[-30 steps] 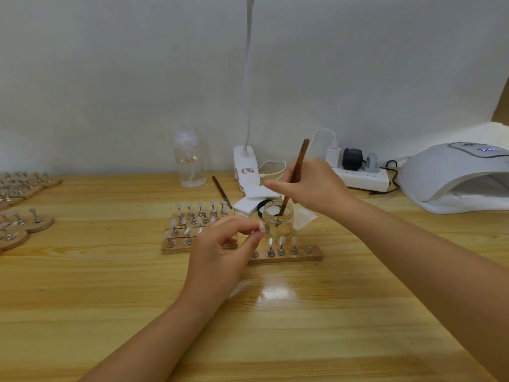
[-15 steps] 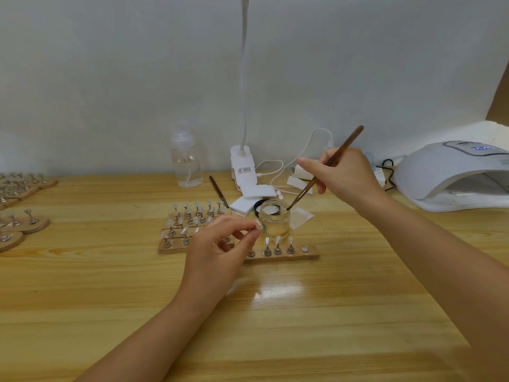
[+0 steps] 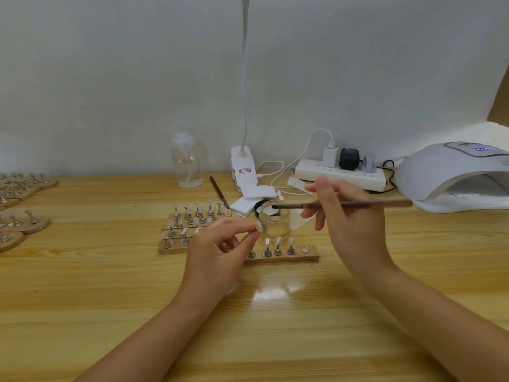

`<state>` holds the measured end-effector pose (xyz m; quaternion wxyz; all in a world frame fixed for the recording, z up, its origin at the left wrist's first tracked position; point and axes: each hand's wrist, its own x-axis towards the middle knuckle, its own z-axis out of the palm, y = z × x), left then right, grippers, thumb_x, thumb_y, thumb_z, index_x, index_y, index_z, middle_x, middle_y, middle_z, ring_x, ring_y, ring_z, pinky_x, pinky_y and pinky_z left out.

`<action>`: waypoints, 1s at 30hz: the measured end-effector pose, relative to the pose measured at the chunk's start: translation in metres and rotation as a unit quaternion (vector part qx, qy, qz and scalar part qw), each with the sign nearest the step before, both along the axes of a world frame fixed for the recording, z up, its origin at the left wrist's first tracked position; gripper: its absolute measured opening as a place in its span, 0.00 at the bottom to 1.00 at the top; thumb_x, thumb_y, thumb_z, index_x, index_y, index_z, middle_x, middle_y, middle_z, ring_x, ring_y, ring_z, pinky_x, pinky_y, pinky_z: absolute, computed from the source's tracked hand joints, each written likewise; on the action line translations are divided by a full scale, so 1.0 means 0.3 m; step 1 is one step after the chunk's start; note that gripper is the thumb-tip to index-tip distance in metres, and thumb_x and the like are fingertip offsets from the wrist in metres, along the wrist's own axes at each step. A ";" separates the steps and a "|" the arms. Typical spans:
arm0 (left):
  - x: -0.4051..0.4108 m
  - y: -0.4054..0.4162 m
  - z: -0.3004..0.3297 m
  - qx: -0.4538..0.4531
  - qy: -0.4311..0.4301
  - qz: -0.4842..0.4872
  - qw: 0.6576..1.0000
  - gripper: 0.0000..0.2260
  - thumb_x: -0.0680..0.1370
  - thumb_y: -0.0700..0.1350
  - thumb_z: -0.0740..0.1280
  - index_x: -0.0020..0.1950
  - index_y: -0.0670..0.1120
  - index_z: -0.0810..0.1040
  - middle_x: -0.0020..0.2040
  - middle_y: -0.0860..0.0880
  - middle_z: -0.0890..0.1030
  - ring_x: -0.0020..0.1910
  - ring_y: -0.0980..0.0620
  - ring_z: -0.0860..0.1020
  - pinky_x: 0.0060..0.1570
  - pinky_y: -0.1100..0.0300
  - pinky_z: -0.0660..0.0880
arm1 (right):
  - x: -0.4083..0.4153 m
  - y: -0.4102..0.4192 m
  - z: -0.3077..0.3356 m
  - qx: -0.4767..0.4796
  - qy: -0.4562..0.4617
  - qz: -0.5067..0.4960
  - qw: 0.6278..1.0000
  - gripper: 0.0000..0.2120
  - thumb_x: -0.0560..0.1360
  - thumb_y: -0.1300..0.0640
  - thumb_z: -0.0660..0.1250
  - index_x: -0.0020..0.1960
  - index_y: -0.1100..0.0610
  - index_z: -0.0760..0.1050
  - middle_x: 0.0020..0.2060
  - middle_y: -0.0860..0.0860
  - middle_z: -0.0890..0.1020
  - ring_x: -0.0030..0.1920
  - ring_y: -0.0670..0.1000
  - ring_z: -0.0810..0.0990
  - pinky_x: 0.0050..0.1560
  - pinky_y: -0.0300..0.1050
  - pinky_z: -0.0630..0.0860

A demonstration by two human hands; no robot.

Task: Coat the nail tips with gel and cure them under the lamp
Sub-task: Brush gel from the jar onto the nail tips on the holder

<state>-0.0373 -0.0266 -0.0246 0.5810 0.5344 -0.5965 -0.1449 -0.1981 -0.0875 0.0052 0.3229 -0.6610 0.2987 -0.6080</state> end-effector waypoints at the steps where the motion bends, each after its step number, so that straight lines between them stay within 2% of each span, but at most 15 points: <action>1: 0.000 -0.002 -0.001 0.000 -0.001 0.000 1.000 0.11 0.69 0.38 0.71 0.42 0.55 0.81 0.39 0.54 0.81 0.28 0.56 0.70 0.30 0.71 0.68 | 0.003 0.015 -0.020 -0.008 -0.005 0.006 1.000 0.12 0.72 0.44 0.59 0.44 0.49 0.78 0.30 0.45 0.82 0.28 0.42 0.78 0.31 0.31 0.74; 4: 0.002 -0.005 -0.003 -0.001 -0.004 0.003 1.000 0.12 0.69 0.38 0.71 0.42 0.56 0.80 0.39 0.53 0.81 0.28 0.52 0.69 0.31 0.71 0.67 | 0.011 0.036 -0.066 -0.035 0.012 0.034 0.999 0.12 0.77 0.46 0.59 0.46 0.49 0.78 0.34 0.45 0.83 0.32 0.44 0.80 0.36 0.31 0.74; 10: 0.003 -0.005 -0.003 -0.007 -0.012 0.007 1.000 0.13 0.69 0.37 0.71 0.41 0.58 0.80 0.39 0.54 0.81 0.27 0.57 0.68 0.31 0.73 0.66 | 0.020 0.050 -0.088 -0.085 0.034 0.050 0.995 0.14 0.77 0.50 0.52 0.51 0.48 0.76 0.37 0.46 0.83 0.37 0.43 0.80 0.44 0.32 0.74; 12: 0.004 -0.007 -0.005 -0.008 -0.009 0.008 1.000 0.14 0.69 0.38 0.71 0.41 0.59 0.79 0.39 0.54 0.81 0.27 0.57 0.68 0.31 0.73 0.66 | 0.018 0.056 -0.088 -0.116 0.065 0.040 0.990 0.14 0.77 0.52 0.53 0.50 0.52 0.77 0.37 0.43 0.80 0.39 0.42 0.79 0.44 0.31 0.73; 15: 0.004 -0.009 -0.006 -0.002 -0.006 0.010 1.000 0.15 0.69 0.37 0.71 0.41 0.59 0.79 0.39 0.55 0.80 0.27 0.57 0.68 0.31 0.73 0.66 | 0.019 0.064 -0.086 -0.149 0.084 0.018 0.985 0.13 0.75 0.54 0.57 0.42 0.57 0.78 0.34 0.42 0.78 0.38 0.41 0.78 0.42 0.29 0.71; 17: 0.005 -0.010 -0.008 0.000 -0.012 0.015 1.000 0.15 0.69 0.37 0.71 0.41 0.59 0.79 0.39 0.55 0.80 0.27 0.57 0.68 0.31 0.74 0.66 | 0.021 0.067 -0.087 -0.126 0.068 0.021 0.989 0.13 0.74 0.51 0.58 0.37 0.55 0.77 0.31 0.45 0.78 0.36 0.44 0.78 0.40 0.33 0.73; 19: 0.005 -0.009 -0.008 0.000 -0.021 0.016 1.000 0.15 0.70 0.37 0.71 0.41 0.59 0.79 0.40 0.56 0.80 0.26 0.58 0.68 0.32 0.74 0.66 | 0.021 0.066 -0.092 -0.103 0.054 0.034 0.993 0.15 0.74 0.50 0.56 0.34 0.54 0.75 0.30 0.48 0.78 0.35 0.47 0.78 0.38 0.42 0.76; 22: 0.003 -0.009 -0.007 0.002 -0.029 0.016 0.999 0.14 0.70 0.37 0.71 0.42 0.59 0.79 0.40 0.56 0.80 0.26 0.56 0.69 0.33 0.75 0.66 | 0.022 0.060 -0.101 -0.133 0.069 0.032 0.988 0.17 0.75 0.52 0.54 0.34 0.55 0.75 0.29 0.48 0.78 0.34 0.48 0.77 0.37 0.48 0.75; 27: 0.001 -0.008 -0.007 -0.005 -0.031 0.017 0.999 0.16 0.70 0.37 0.71 0.40 0.61 0.78 0.38 0.57 0.79 0.25 0.54 0.69 0.34 0.74 0.68 | 0.026 0.044 -0.109 -0.190 0.111 -0.002 0.975 0.18 0.77 0.55 0.53 0.36 0.59 0.77 0.31 0.50 0.78 0.35 0.46 0.77 0.37 0.44 0.74; 30: 0.000 -0.010 -0.009 -0.003 -0.025 0.023 0.999 0.16 0.70 0.37 0.71 0.40 0.61 0.78 0.37 0.57 0.78 0.26 0.49 0.71 0.36 0.73 0.69 | 0.020 0.035 -0.116 -0.208 0.122 -0.003 0.971 0.23 0.80 0.50 0.52 0.35 0.59 0.77 0.31 0.48 0.78 0.34 0.46 0.76 0.37 0.44 0.74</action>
